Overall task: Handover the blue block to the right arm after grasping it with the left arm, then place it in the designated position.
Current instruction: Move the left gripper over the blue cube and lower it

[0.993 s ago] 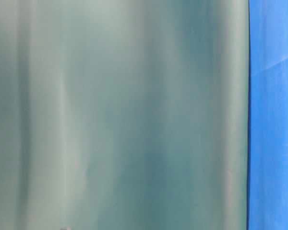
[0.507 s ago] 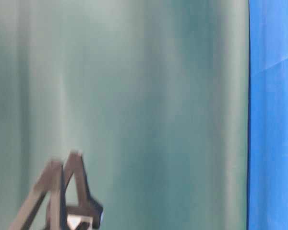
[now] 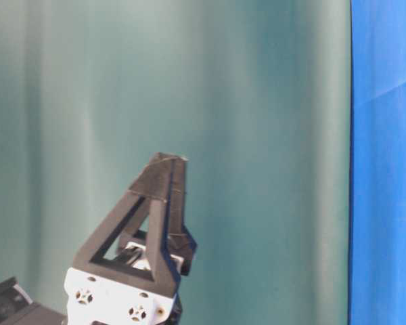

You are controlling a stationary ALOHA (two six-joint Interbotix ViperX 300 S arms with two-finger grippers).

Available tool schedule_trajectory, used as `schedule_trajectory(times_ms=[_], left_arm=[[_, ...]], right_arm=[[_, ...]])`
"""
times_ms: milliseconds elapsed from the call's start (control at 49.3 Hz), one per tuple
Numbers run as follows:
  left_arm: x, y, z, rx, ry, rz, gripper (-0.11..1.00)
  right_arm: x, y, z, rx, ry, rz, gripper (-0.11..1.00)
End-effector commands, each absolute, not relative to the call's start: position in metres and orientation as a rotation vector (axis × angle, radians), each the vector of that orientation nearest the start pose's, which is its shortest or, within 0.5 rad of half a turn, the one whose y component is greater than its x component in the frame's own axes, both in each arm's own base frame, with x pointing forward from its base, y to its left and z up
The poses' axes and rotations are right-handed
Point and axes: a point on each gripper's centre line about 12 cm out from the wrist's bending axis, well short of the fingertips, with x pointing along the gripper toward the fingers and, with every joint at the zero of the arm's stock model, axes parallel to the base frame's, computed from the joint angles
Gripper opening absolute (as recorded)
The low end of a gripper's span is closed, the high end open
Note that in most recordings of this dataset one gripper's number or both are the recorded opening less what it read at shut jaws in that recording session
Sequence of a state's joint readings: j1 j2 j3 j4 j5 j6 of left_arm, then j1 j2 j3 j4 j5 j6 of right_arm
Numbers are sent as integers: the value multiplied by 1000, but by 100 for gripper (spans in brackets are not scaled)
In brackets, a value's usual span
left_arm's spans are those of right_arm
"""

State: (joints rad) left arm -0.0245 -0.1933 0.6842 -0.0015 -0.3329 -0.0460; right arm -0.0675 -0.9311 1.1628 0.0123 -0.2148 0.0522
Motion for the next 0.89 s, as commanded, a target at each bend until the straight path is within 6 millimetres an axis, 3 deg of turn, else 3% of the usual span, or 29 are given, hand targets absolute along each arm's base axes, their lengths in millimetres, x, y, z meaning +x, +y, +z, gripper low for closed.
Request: schedule_trajectory(times_ms=[0, 182, 527, 872], left_arm=[[386, -10, 289, -60, 171, -20, 93], [393, -10, 283, -62, 364, -12, 93], [397, -5, 302, -43, 721, 13, 93], [406, -5, 304, -42, 848, 19, 93]], right_arm=[[207, -15, 292, 67, -7, -72, 98], [207, -15, 293, 68, -9, -74, 98], [207, -15, 291, 70, 4, -72, 98], [208, -15, 292, 70, 1, -72, 98]])
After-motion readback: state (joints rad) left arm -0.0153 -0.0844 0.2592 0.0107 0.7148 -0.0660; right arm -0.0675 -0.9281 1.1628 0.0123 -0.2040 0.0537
